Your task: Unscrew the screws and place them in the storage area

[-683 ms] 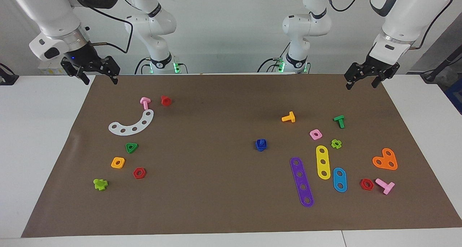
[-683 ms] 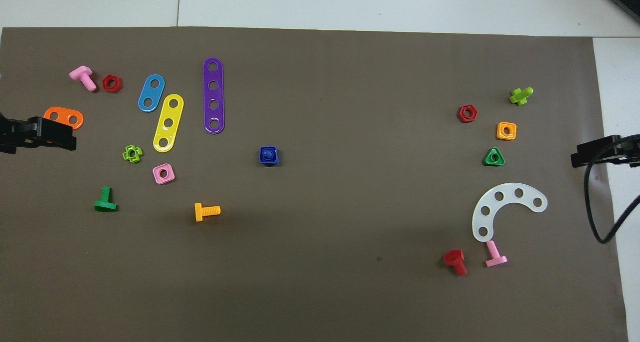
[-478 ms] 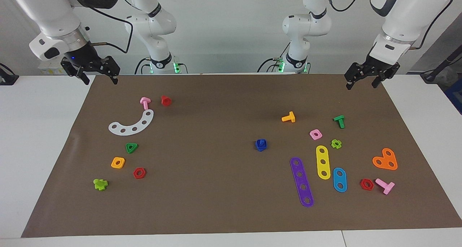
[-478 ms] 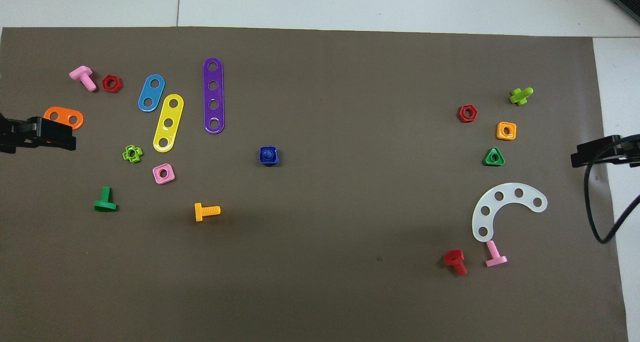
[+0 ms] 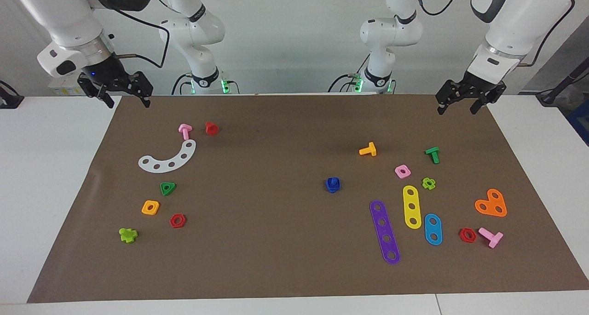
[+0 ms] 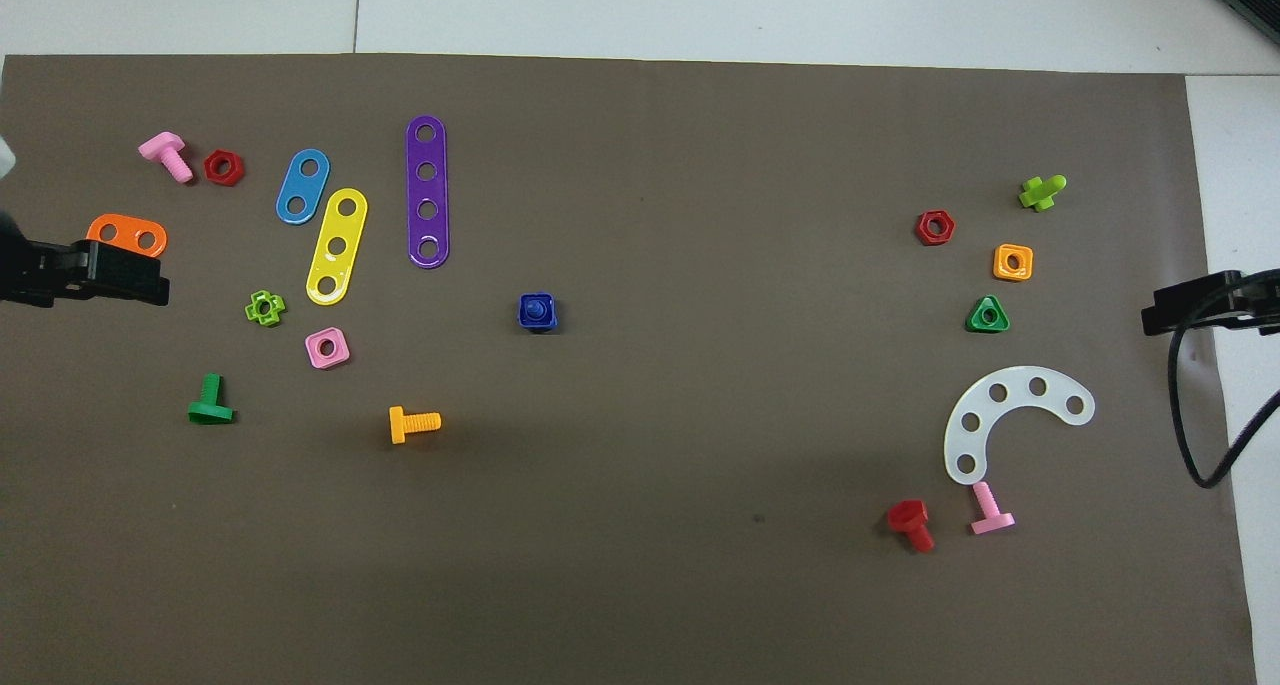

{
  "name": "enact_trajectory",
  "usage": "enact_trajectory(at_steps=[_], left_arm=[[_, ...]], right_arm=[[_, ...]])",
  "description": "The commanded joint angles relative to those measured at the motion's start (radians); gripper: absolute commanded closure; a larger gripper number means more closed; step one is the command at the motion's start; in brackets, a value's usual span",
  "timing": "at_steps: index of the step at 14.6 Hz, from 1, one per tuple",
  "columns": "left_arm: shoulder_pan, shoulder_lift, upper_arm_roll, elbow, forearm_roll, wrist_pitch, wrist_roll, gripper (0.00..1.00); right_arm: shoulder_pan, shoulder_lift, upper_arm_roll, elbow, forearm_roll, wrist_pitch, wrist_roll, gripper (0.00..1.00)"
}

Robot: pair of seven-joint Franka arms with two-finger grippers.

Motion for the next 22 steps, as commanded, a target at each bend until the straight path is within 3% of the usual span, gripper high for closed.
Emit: enact_trajectory(at_steps=[1,5,14,17,22], left_arm=[[-0.048,0.027,0.007,-0.029,-0.037,0.061,0.002,0.0],[-0.16,0.132,0.007,-0.016,-0.064,0.196,-0.186,0.0],[-0.357,0.323,0.007,-0.104,-0.066,0.584,-0.26,0.01],[-0.413,0.416,0.01,-0.108,-0.054,0.67,-0.26,0.02],[-0.457,0.461,0.01,-0.168,0.014,0.728,-0.245,0.04]], right_arm=[[-0.004,-0.022,0.005,-0.024,0.023,0.009,0.012,0.0],[-0.004,-0.022,0.005,-0.024,0.023,0.009,0.012,0.0],[-0.004,-0.022,0.005,-0.024,0.023,0.009,0.012,0.0],[-0.004,-0.022,0.005,-0.024,0.023,0.009,0.012,0.0],[-0.004,-0.022,0.005,-0.024,0.023,0.009,0.012,0.0]])
